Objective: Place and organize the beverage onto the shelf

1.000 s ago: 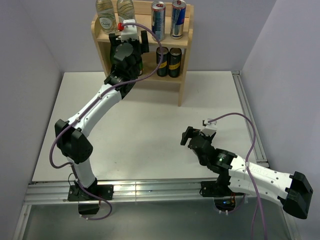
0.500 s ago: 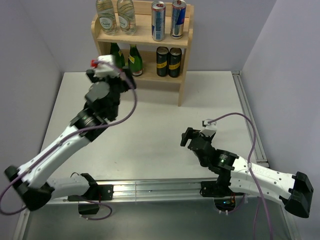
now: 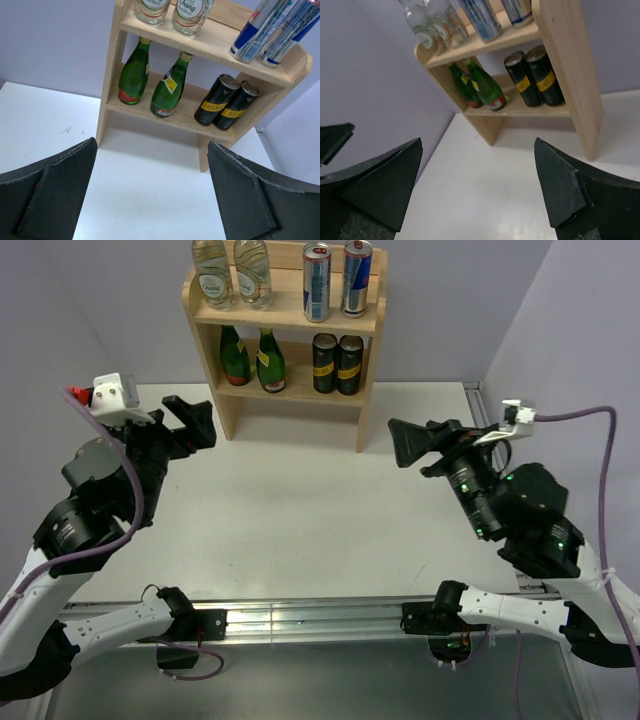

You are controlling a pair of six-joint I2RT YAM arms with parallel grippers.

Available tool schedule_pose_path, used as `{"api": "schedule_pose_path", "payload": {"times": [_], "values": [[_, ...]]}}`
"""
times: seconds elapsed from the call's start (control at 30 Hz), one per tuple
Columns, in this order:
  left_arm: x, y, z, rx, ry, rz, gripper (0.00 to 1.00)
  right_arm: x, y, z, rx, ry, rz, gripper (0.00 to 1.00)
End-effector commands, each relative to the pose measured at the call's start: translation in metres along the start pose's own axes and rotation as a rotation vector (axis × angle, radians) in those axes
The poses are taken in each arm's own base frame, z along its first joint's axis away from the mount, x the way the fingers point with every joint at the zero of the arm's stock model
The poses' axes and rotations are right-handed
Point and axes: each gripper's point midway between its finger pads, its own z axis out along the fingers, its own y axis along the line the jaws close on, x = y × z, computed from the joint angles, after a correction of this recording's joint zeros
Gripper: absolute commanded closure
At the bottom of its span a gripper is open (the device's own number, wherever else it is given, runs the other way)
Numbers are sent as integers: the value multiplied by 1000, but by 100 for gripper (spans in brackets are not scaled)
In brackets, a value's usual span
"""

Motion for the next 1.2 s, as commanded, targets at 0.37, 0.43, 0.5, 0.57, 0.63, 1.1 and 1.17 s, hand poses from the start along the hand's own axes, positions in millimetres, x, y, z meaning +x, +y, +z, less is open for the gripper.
{"api": "schedule_pose_path", "payload": {"times": [0.37, 0.43, 0.5, 0.57, 0.63, 1.1, 1.17], "values": [[3, 18, -26, 48, 18, 17, 1, -12, 34, -17, -232, 19, -75, 0], [6, 17, -25, 51, 21, 22, 1, -8, 35, -14, -232, 32, -84, 0], [7, 18, -25, 48, 24, 28, 1, -3, 37, -13, -236, 42, -89, 0], [8, 18, -24, 45, 24, 31, 1, 0, 38, -12, -240, 50, -90, 0], [9, 19, -24, 46, 22, 30, 1, 3, 39, -11, -247, 54, -91, 0], [14, 22, -23, 34, 18, 44, 1, 1, 43, -11, -264, 48, -93, 0], [15, 23, -22, 31, 18, 48, 1, 1, 43, -11, -262, 47, -96, 0]]}}
